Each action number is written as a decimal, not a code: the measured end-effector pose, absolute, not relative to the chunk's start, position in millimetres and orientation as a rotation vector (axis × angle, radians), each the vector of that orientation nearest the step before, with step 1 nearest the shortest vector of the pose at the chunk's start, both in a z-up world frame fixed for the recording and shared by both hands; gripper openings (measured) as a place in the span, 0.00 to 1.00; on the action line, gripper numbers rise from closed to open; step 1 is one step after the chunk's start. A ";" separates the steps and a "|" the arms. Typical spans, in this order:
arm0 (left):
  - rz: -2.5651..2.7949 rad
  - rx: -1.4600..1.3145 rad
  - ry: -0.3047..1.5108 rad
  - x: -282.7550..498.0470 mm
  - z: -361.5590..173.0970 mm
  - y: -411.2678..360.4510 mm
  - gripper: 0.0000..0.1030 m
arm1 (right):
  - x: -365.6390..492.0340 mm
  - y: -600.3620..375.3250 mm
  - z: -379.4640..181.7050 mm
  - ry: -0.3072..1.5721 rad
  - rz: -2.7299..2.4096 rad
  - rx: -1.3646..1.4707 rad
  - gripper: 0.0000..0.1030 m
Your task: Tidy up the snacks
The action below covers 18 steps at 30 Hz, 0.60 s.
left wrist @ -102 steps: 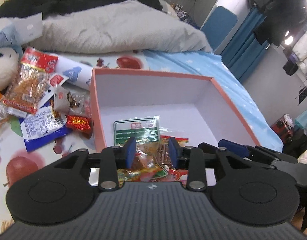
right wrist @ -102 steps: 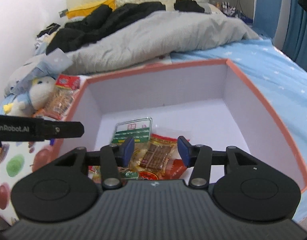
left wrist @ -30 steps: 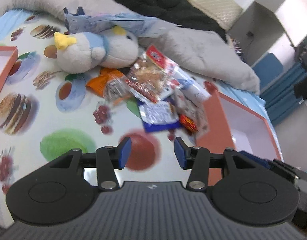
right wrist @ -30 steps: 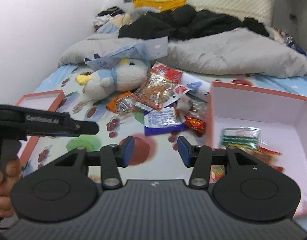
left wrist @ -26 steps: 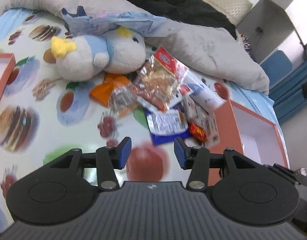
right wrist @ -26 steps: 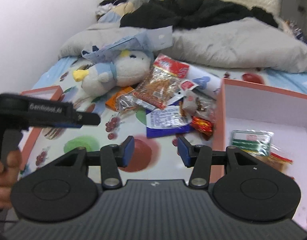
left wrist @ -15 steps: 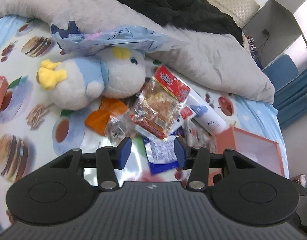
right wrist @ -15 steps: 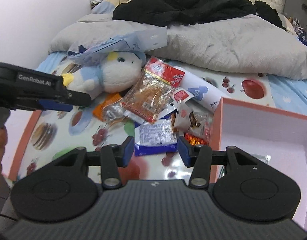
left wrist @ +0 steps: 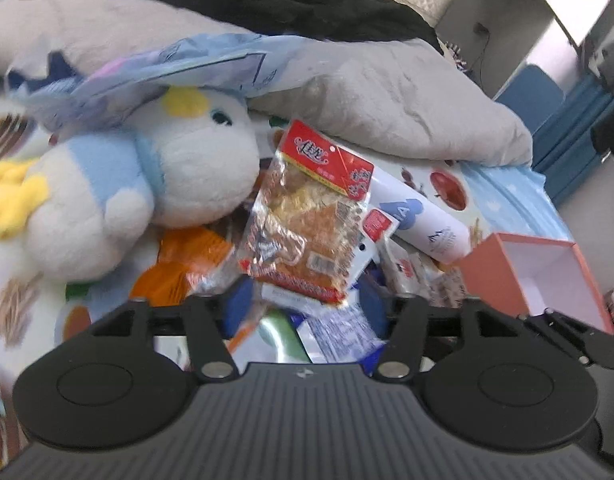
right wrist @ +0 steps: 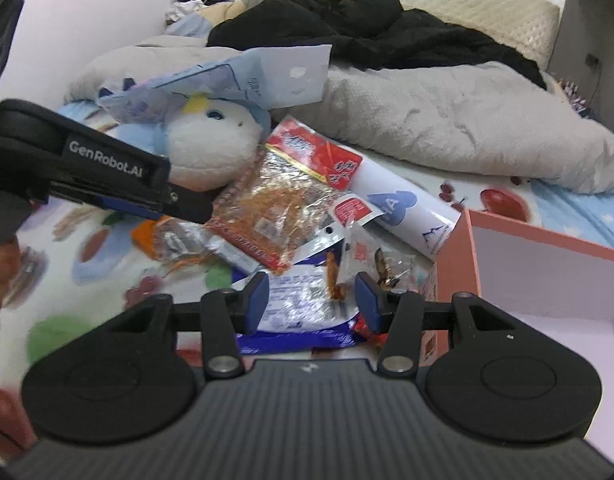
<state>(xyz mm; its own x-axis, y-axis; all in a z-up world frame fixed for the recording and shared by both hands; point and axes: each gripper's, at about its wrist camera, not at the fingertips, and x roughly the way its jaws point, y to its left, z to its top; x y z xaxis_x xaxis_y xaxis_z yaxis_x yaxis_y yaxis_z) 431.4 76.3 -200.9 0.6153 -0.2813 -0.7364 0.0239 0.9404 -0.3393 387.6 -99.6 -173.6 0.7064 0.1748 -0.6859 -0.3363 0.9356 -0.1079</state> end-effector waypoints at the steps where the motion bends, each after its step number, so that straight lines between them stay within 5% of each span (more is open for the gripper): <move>1: -0.192 -0.293 0.895 437.7 -202.8 74.4 0.69 | 391.9 -99.6 -175.1 0.728 0.279 -0.221 0.49; 5: -0.226 -0.220 0.887 462.3 -215.7 70.1 0.80 | 405.5 -98.3 -179.0 0.722 0.285 -0.196 0.51; 18: -0.330 -0.095 0.942 513.9 -250.5 60.5 0.76 | 447.8 -81.0 -215.6 0.793 0.185 -0.321 0.53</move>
